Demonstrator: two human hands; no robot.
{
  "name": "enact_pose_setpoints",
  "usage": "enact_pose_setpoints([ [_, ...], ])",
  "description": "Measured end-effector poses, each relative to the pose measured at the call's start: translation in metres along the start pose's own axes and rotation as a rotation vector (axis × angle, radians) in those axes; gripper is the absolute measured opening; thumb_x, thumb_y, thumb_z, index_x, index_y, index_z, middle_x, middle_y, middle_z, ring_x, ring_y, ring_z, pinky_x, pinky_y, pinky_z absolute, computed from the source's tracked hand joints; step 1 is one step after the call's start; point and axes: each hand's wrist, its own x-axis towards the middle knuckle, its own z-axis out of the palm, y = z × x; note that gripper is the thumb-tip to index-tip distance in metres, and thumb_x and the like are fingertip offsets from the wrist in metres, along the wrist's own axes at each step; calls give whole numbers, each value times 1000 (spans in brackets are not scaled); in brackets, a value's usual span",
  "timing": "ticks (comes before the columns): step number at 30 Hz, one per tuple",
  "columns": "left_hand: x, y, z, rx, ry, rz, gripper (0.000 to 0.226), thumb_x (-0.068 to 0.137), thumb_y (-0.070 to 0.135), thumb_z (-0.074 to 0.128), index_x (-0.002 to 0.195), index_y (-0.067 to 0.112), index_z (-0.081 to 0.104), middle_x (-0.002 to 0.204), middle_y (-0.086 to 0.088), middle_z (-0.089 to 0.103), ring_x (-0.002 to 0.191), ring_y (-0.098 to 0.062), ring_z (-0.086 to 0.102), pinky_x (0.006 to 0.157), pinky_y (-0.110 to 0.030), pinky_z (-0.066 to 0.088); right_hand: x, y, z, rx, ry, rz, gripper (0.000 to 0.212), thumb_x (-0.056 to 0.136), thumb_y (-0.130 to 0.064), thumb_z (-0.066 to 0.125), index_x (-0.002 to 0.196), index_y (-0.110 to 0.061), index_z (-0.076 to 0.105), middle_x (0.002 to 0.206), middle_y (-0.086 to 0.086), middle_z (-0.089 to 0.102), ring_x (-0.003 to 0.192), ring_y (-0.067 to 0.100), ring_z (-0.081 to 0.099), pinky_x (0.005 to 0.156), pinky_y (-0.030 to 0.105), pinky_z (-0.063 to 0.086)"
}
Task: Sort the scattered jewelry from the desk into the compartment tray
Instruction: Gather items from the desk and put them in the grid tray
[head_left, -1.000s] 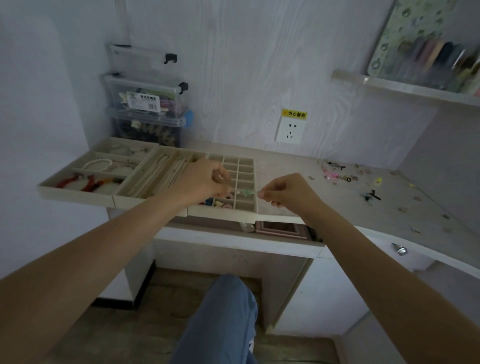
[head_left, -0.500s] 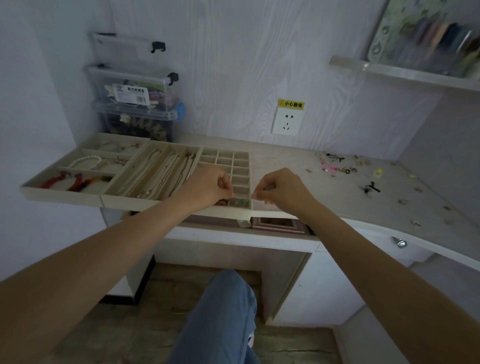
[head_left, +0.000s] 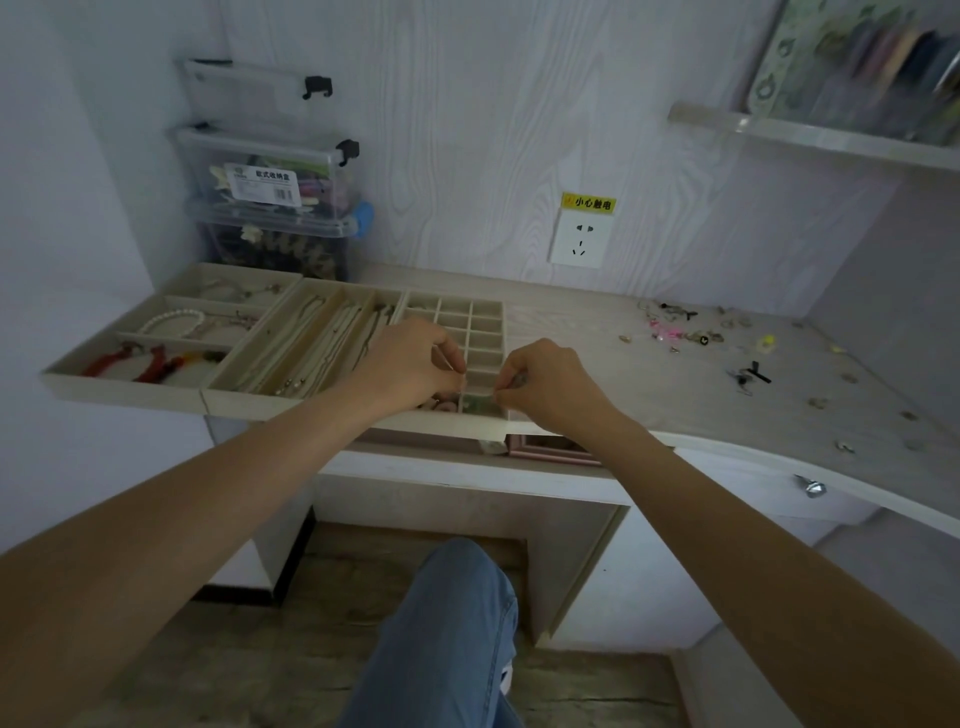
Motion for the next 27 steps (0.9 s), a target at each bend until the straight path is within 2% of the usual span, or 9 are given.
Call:
enact_pose_setpoints([
  [4, 0, -1, -1, -109, -5, -27, 5, 85, 10, 65, 90, 13, 65, 81, 0, 67, 70, -7, 66, 65, -19, 53, 1, 2, -5, 21, 31, 29, 15, 87, -15, 64, 94, -3, 71, 99, 7, 69, 83, 13, 59, 71, 17, 40],
  [7, 0, -2, 0, -169, -12, -22, 10, 92, 7, 54, 95, 11, 63, 93, -1, 66, 79, -9, 68, 79, -29, 57, 0, 5, -9, 60, 36, 52, 17, 87, -17, 64, 94, -3, 71, 96, 10, 70, 83, 20, 64, 64, 18, 44],
  [10, -2, -2, 3, -264, -35, -45, 17, 97, 6, 43, 101, 8, 60, 108, -3, 60, 84, -10, 68, 78, -24, 56, -1, 7, -12, 78, 22, 69, 21, 88, -19, 64, 92, 1, 71, 89, 15, 70, 72, 20, 60, 57, 12, 42],
  [13, -4, -1, 4, -327, -46, -49, 19, 98, 7, 41, 102, 9, 60, 114, -6, 58, 84, -12, 69, 81, -27, 56, -3, 6, -13, 100, -9, 103, 24, 88, -20, 64, 91, 2, 71, 80, 12, 68, 69, 17, 57, 54, 11, 39],
  [18, -6, -2, 0, -139, -78, 47, 30, 97, 6, 42, 89, 11, 70, 108, -4, 66, 85, -11, 67, 85, -25, 54, -4, 5, -16, 162, -52, 158, 20, 87, -18, 65, 90, 1, 71, 66, -2, 58, 57, 7, 52, 52, 15, 37],
  [21, -8, 0, -3, -39, -89, 81, 28, 96, 7, 44, 95, 11, 72, 97, 2, 65, 78, -1, 62, 75, -11, 50, -5, 4, -16, 170, -71, 163, 20, 87, -17, 64, 92, 1, 71, 65, -2, 57, 57, 6, 51, 52, 15, 37],
  [24, -11, 3, -2, 84, -96, 120, 29, 97, 8, 43, 99, 13, 72, 103, 2, 66, 71, 6, 55, 66, -5, 42, -5, 2, -15, 161, -81, 162, 20, 87, -18, 65, 93, 1, 71, 67, -1, 58, 58, 7, 52, 52, 15, 37],
  [25, -12, 5, -1, 118, -106, 127, 29, 97, 8, 43, 101, 13, 71, 109, -2, 67, 74, 4, 57, 69, -6, 42, -5, 2, -15, 154, -83, 158, 21, 86, -18, 65, 93, 1, 71, 70, 1, 61, 61, 9, 54, 53, 16, 39],
  [27, -13, 11, 1, 186, -129, 113, 29, 98, 10, 42, 104, 12, 70, 121, -4, 63, 95, -7, 61, 89, -15, 41, -5, 1, -14, 115, -86, 146, 23, 86, -19, 66, 94, 1, 71, 80, 8, 66, 68, 15, 57, 56, 16, 42],
])
